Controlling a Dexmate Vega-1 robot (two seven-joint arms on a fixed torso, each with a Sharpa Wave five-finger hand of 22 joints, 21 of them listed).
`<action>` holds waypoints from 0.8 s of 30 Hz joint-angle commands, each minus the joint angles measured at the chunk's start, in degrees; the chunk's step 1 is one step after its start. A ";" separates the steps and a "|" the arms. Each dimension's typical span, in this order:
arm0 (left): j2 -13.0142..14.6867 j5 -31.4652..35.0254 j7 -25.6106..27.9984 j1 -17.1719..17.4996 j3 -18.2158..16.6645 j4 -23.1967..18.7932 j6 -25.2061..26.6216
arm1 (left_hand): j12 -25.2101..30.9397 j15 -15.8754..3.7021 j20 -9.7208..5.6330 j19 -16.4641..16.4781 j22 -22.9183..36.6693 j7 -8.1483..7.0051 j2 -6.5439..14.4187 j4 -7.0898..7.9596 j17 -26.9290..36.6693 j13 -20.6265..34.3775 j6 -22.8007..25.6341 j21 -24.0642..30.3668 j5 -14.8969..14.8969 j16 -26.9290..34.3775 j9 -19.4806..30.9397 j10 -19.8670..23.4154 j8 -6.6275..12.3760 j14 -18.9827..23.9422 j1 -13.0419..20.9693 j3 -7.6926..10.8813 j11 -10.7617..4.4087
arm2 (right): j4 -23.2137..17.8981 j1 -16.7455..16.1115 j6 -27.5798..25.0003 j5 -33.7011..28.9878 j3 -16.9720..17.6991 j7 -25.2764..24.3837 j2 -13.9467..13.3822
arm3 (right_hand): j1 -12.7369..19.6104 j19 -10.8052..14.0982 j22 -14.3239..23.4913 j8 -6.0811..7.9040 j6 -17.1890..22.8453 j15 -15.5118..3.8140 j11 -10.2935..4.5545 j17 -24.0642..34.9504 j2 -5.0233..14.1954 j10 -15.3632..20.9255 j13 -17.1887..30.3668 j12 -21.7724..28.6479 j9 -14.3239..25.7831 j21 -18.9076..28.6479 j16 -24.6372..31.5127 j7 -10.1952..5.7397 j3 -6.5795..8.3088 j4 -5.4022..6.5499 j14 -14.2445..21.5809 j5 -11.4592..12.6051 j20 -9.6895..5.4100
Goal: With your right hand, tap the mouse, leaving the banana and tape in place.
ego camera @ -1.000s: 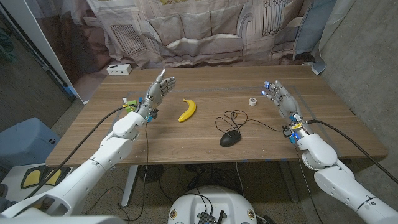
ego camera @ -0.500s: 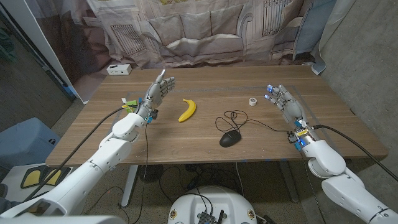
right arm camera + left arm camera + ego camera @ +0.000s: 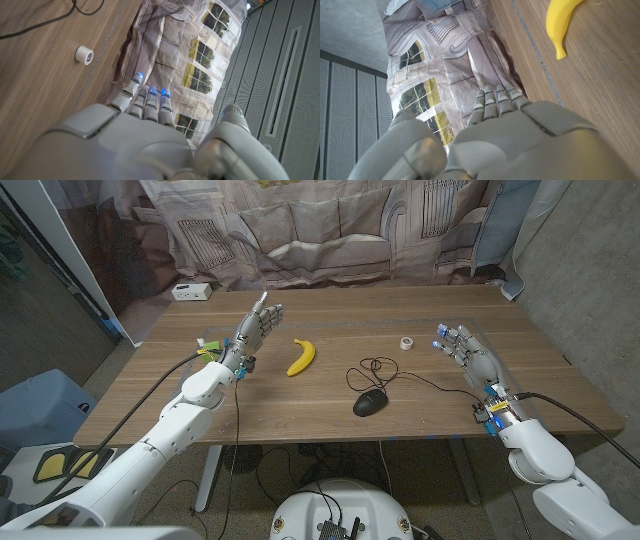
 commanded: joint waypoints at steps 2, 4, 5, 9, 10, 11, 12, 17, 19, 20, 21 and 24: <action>0.80 0.55 0.43 0.72 0.05 -1.30 0.48 | 0.25 0.18 0.08 0.13 0.25 0.11 -0.11 -0.38 0.07 0.02 0.69 -0.07 -0.07 -0.02 0.28 0.66 0.10 0.42 0.51 0.25 -0.01 | -2.60 -5.03 0.79 -1.94 2.37 -0.40 1.66 | 0.52 0.90 0.13 0.03 0.63 -0.10 -0.18 0.12 0.25 0.79 0.08 0.10 0.33 0.05 0.37 -0.19 0.12 -0.27 0.77 0.29 -0.27; 0.89 0.81 0.26 0.68 0.12 -1.28 0.22 | 0.26 0.20 0.09 0.14 0.25 0.05 -0.10 -0.40 0.08 0.00 0.70 -0.08 -0.08 0.00 0.28 0.71 0.08 0.51 0.54 0.26 0.06 | -2.80 -5.53 1.19 -2.46 2.36 -0.38 2.13 | 0.52 1.05 0.13 0.08 0.81 -0.04 -0.21 0.13 0.25 0.95 0.08 0.13 0.33 0.06 0.39 -0.28 0.10 -0.28 0.89 0.29 -0.33; 0.96 0.88 0.17 0.66 0.15 -1.29 0.22 | 0.28 0.19 0.09 0.15 0.24 0.00 -0.09 -0.41 0.08 -0.01 0.66 -0.08 -0.09 -0.01 0.28 0.76 0.06 0.51 0.55 0.26 0.04 | -3.10 -5.88 1.18 -2.63 2.38 -0.56 2.42 | 0.53 1.08 0.13 0.07 0.80 -0.05 -0.23 0.13 0.25 0.96 0.08 0.12 0.33 0.07 0.39 -0.26 0.10 -0.28 0.90 0.29 -0.34; 1.07 0.61 -0.37 0.40 0.28 -1.08 0.58 | 0.28 0.19 0.07 0.20 0.24 -0.07 -0.07 -0.44 0.08 -0.03 0.56 -0.08 -0.10 -0.04 0.28 0.82 0.00 0.51 0.59 0.26 0.05 | -3.88 -7.14 1.60 -4.10 2.52 -1.02 3.34 | 0.54 1.11 0.14 0.09 0.95 -0.07 -0.37 0.13 0.25 1.10 0.08 0.12 0.33 0.02 0.36 -0.38 0.07 -0.30 0.93 0.29 -0.35; 1.16 0.51 -0.49 0.40 0.28 -1.10 0.70 | 0.27 0.22 0.10 0.19 0.24 -0.07 -0.07 -0.45 0.08 -0.03 0.57 -0.09 -0.11 -0.05 0.28 0.79 -0.01 0.51 0.60 0.26 0.06 | -4.06 -7.44 1.69 -4.46 2.57 -1.13 3.55 | 0.54 1.12 0.14 0.10 1.00 -0.08 -0.37 0.13 0.25 1.12 0.08 0.12 0.33 0.01 0.35 -0.35 0.07 -0.30 0.92 0.29 -0.35; 1.14 0.44 -0.66 0.38 0.28 -0.93 0.59 | 0.27 0.21 0.08 0.20 0.24 -0.07 -0.06 -0.46 0.08 -0.04 0.58 -0.09 -0.11 -0.06 0.28 0.81 -0.01 0.50 0.61 0.26 0.04 | -4.29 -7.75 1.67 -4.64 2.61 -1.15 3.68 | 0.54 1.13 0.14 0.09 1.01 -0.08 -0.43 0.13 0.25 1.14 0.08 0.11 0.33 0.00 0.34 -0.35 0.06 -0.30 0.94 0.29 -0.33; 1.19 0.42 -0.75 0.40 0.27 -0.89 0.56 | 0.25 0.20 0.11 0.18 0.24 -0.04 -0.06 -0.47 0.08 -0.04 0.60 -0.10 -0.11 -0.07 0.28 0.79 -0.01 0.52 0.62 0.26 0.01 | -4.46 -8.01 1.73 -5.02 2.66 -1.18 3.80 | 0.54 1.14 0.14 0.10 1.06 -0.09 -0.36 0.13 0.24 1.14 0.08 0.10 0.33 -0.01 0.33 -0.34 0.05 -0.30 0.93 0.29 -0.33; 1.49 0.30 -1.13 0.76 0.05 -0.87 0.13 | 0.26 0.18 0.13 0.22 0.24 -0.08 -0.02 -0.52 0.08 -0.08 0.62 -0.12 -0.14 -0.08 0.29 0.87 -0.04 0.59 0.68 0.26 -0.02 | -5.60 -9.27 1.49 -8.41 3.27 -2.60 4.88 | 0.60 1.03 0.15 0.08 1.17 -0.18 -0.48 0.13 0.27 1.21 0.09 0.04 0.33 -0.14 0.22 -0.42 0.04 -0.34 0.83 0.29 -0.22; 1.52 0.19 -1.32 0.92 -0.08 -0.81 -0.24 | 0.26 0.18 0.14 0.20 0.24 -0.10 -0.01 -0.54 0.08 -0.09 0.65 -0.14 -0.15 -0.09 0.29 0.90 -0.04 0.61 0.70 0.26 -0.05 | -5.79 -9.52 1.67 -9.88 3.46 -3.01 5.31 | 0.63 1.00 0.15 0.08 1.23 -0.17 -0.51 0.13 0.28 1.33 0.09 0.05 0.33 -0.20 0.16 -0.43 0.03 -0.37 0.74 0.30 -0.20; 1.53 0.19 -1.31 1.02 -0.16 -0.83 -0.43 | 0.26 0.19 0.15 0.22 0.24 -0.10 0.00 -0.55 0.08 -0.10 0.66 -0.14 -0.15 -0.10 0.29 0.93 -0.05 0.62 0.71 0.26 -0.04 | -5.94 -9.67 1.73 -10.47 3.54 -3.20 5.55 | 0.64 0.98 0.15 0.08 1.25 -0.22 -0.53 0.13 0.28 1.34 0.09 0.04 0.33 -0.22 0.13 -0.44 0.03 -0.37 0.69 0.30 -0.22; 1.57 0.19 -1.31 1.14 -0.25 -0.89 -0.60 | 0.24 0.21 0.16 0.22 0.24 -0.12 0.00 -0.57 0.08 -0.11 0.65 -0.15 -0.16 -0.10 0.29 0.89 -0.06 0.66 0.72 0.26 -0.01 | -5.96 -9.72 1.92 -10.92 3.54 -3.27 5.77 | 0.66 0.98 0.15 0.09 1.31 -0.26 -0.63 0.13 0.29 1.37 0.09 0.03 0.33 -0.24 0.10 -0.48 0.02 -0.38 0.66 0.30 -0.23; 1.78 0.26 -1.37 1.35 -0.45 -1.01 -0.92 | 0.24 0.19 0.19 0.24 0.24 -0.15 0.01 -0.59 0.08 -0.12 0.70 -0.16 -0.17 -0.11 0.29 0.95 -0.06 0.69 0.75 0.25 -0.01 | -6.10 -9.89 2.08 -12.21 3.60 -3.57 6.37 | 0.69 0.97 0.15 0.09 1.40 -0.26 -0.69 0.13 0.30 1.48 0.09 0.02 0.33 -0.29 0.08 -0.56 0.01 -0.40 0.71 0.31 -0.27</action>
